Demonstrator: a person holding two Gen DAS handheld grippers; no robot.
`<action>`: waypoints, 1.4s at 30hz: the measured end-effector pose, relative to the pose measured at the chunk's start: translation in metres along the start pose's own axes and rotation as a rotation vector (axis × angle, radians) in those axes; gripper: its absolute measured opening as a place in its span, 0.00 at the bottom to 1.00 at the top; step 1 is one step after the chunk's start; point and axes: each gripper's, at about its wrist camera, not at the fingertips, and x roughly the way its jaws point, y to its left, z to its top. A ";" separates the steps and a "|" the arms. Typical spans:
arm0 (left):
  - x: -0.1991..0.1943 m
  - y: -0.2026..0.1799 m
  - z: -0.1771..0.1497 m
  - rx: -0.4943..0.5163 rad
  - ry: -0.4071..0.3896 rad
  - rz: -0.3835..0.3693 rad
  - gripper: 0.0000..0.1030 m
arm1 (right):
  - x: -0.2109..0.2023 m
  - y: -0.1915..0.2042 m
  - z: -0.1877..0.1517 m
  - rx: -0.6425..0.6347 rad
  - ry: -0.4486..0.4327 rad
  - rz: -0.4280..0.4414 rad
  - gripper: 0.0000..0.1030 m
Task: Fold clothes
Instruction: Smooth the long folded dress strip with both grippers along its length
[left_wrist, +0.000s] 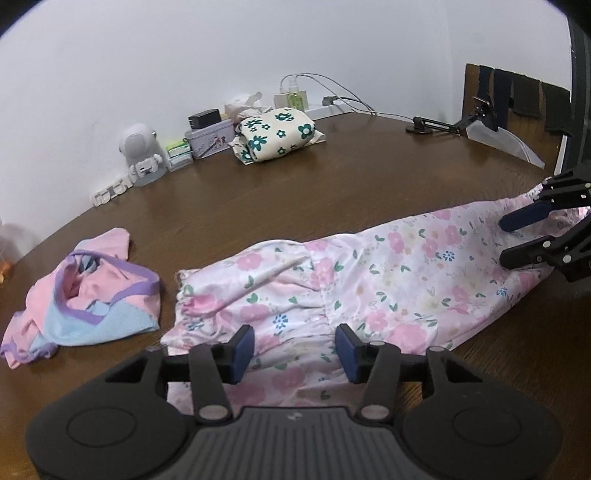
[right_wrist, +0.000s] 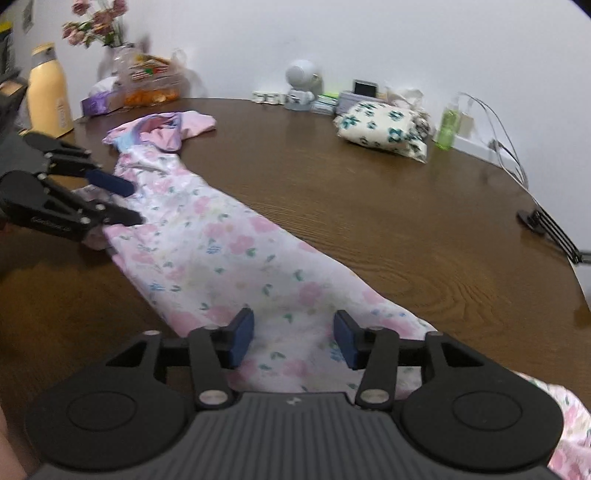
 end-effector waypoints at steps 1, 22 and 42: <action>-0.001 0.002 0.000 0.001 0.002 0.010 0.51 | -0.001 -0.003 -0.001 0.009 0.001 -0.004 0.48; -0.002 -0.030 0.001 0.028 -0.002 -0.009 0.54 | -0.017 -0.012 -0.020 0.077 0.010 0.004 0.54; -0.015 -0.094 0.040 0.146 -0.098 -0.120 0.35 | -0.098 -0.102 -0.061 0.428 -0.131 -0.312 0.31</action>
